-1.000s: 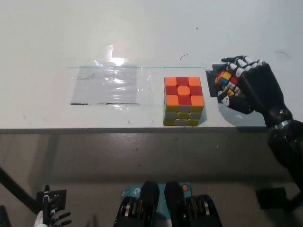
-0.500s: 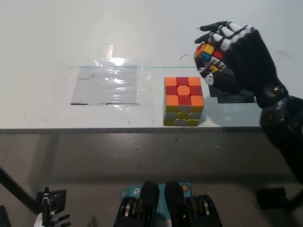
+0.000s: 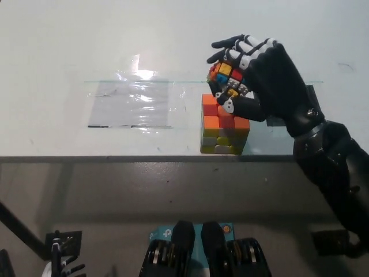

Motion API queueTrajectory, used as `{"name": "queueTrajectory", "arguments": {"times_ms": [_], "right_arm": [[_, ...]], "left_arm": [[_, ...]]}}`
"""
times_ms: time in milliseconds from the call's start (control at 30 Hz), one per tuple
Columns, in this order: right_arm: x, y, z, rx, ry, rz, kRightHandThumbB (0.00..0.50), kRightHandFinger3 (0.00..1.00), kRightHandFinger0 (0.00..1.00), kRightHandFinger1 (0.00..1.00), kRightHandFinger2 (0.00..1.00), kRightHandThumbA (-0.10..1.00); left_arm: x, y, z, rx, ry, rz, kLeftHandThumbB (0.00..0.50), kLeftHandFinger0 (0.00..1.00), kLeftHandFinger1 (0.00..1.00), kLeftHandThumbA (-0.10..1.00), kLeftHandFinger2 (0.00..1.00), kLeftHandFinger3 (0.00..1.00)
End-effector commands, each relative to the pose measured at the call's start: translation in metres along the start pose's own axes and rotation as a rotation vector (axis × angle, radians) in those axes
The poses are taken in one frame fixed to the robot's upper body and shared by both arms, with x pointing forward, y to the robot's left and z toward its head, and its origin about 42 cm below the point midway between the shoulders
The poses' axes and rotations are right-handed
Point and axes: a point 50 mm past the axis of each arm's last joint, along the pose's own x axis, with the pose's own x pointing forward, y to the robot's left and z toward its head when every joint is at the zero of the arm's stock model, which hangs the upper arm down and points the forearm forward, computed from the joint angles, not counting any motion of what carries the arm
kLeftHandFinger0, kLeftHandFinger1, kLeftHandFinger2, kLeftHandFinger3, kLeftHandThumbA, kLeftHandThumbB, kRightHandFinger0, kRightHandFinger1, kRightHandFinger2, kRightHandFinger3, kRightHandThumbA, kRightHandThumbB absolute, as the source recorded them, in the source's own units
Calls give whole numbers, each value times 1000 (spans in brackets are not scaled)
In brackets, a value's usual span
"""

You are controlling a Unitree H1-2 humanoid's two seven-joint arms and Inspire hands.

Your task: The robot uses its right hand to pick up the small cube kept on the middle on the desk and place it on the bigger cube kept next to it

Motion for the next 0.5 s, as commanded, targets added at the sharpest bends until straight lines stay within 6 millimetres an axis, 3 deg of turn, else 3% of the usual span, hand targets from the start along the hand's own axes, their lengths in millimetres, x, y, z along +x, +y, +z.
{"name": "queueTrajectory", "arguments": {"times_ms": [0, 33, 67, 133, 167, 267, 333, 400, 433, 467], "right_arm": [[7, -7, -1, 5, -27, -41, 327, 441, 0, 178, 528, -100], [5, -5, -3, 9, -21, -34, 327, 448, 0, 179, 531, -100], [5, -5, -5, 3, -8, -25, 327, 448, 0, 180, 531, -100], [1, 1, -9, 18, 5, -22, 336, 456, 0, 179, 546, -100], [-1, 4, -10, 21, 7, -31, 318, 453, 0, 177, 544, -100], [-6, 13, -13, 20, 13, -14, 282, 465, 0, 185, 539, -100], [-6, 18, -14, 16, 14, -17, 327, 500, 0, 190, 568, -100], [-7, 20, -14, 15, 18, -24, 366, 536, 0, 197, 595, -100], [-9, 26, -14, 34, 39, -14, 335, 552, 0, 221, 619, -100], [-11, 29, -14, 51, 43, -22, 334, 568, 0, 233, 636, -100]], "left_arm": [[6, 4, 19, 17, -43, 21, 170, 681, 728, 1000, 857, 996], [6, 4, 18, 8, -46, 21, 189, 667, 714, 1000, 842, 979], [7, 3, 22, -9, -58, 6, 182, 689, 745, 1000, 886, 1000], [7, 2, 23, -20, -59, 15, 191, 660, 699, 1000, 826, 945], [7, 1, 24, -26, -49, 6, 201, 669, 721, 1000, 852, 963], [8, 0, 26, -45, -51, 27, 228, 642, 679, 1000, 797, 926], [9, 0, 31, -15, -58, 20, 240, 686, 727, 1000, 823, 951], [10, -1, 36, -38, -67, 23, 232, 665, 709, 1000, 806, 930], [10, 0, 38, -43, -76, 4, 253, 634, 690, 1000, 808, 929], [11, 1, 39, -31, -82, 0, 255, 636, 698, 1000, 815, 936]]}}
